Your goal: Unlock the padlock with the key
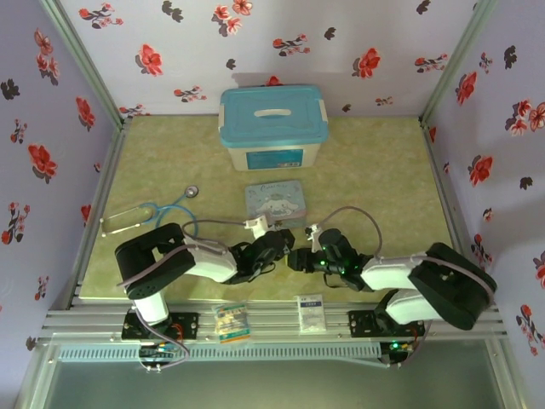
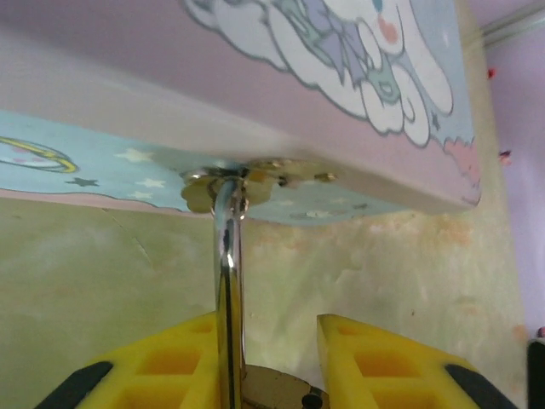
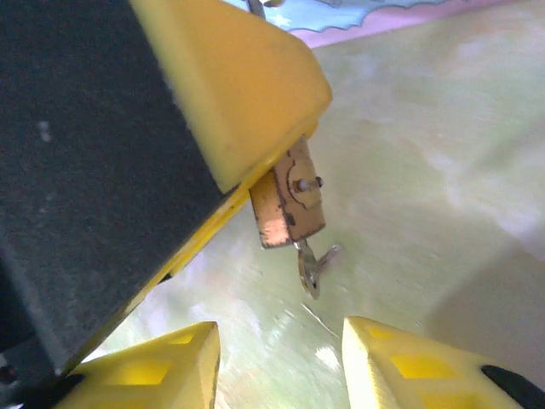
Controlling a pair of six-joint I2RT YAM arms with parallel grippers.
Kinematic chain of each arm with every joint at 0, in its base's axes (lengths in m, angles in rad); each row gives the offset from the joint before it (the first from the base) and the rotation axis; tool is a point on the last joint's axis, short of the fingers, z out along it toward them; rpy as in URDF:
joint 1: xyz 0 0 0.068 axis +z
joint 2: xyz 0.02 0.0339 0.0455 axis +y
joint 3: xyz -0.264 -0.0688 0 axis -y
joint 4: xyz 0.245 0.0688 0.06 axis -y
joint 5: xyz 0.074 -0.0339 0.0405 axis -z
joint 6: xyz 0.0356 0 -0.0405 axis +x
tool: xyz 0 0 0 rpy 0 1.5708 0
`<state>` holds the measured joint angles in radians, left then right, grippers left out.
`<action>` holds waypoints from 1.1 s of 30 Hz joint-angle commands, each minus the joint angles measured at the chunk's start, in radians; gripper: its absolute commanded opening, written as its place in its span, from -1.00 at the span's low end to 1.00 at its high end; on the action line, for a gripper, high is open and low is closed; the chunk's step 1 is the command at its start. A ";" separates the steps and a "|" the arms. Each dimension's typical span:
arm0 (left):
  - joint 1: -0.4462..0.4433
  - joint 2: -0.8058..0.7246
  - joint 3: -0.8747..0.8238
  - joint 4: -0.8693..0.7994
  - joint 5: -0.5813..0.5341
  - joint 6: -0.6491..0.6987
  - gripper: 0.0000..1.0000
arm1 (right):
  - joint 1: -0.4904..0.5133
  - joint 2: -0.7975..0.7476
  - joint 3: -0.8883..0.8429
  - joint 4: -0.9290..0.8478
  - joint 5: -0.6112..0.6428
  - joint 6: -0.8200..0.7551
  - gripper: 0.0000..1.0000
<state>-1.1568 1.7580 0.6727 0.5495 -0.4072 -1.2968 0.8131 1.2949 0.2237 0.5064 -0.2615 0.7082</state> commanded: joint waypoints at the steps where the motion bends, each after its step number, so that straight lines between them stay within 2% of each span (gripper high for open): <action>1: -0.018 0.030 0.019 -0.217 0.042 0.081 -0.47 | -0.011 -0.149 0.025 -0.216 0.153 0.005 -0.08; 5: -0.011 0.040 0.082 -0.327 0.056 0.127 -0.47 | -0.016 -0.349 0.023 -0.450 0.284 -0.028 0.08; 8: -0.009 0.038 0.136 -0.433 0.060 0.170 -0.43 | -0.041 -0.428 0.016 -0.528 0.322 -0.038 0.13; 13: -0.009 0.057 0.231 -0.612 0.056 0.236 -0.28 | -0.078 -0.378 0.063 -0.600 0.332 -0.048 0.12; 17: -0.011 0.094 0.303 -0.731 0.060 0.261 -0.12 | -0.086 -0.335 0.081 -0.590 0.324 -0.047 0.11; 26: -0.022 0.089 0.330 -0.752 0.040 0.268 0.07 | -0.088 -0.359 0.065 -0.565 0.314 -0.045 0.11; 30: -0.022 -0.021 0.270 -0.672 0.031 0.262 0.31 | -0.092 -0.344 0.076 -0.545 0.283 -0.046 0.22; 33: -0.021 -0.134 0.236 -0.654 0.001 0.279 0.34 | -0.092 -0.305 0.107 -0.540 0.277 -0.043 0.29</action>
<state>-1.1736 1.7325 0.9314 -0.1028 -0.3599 -1.0420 0.7280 0.9646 0.2829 -0.0509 0.0223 0.6769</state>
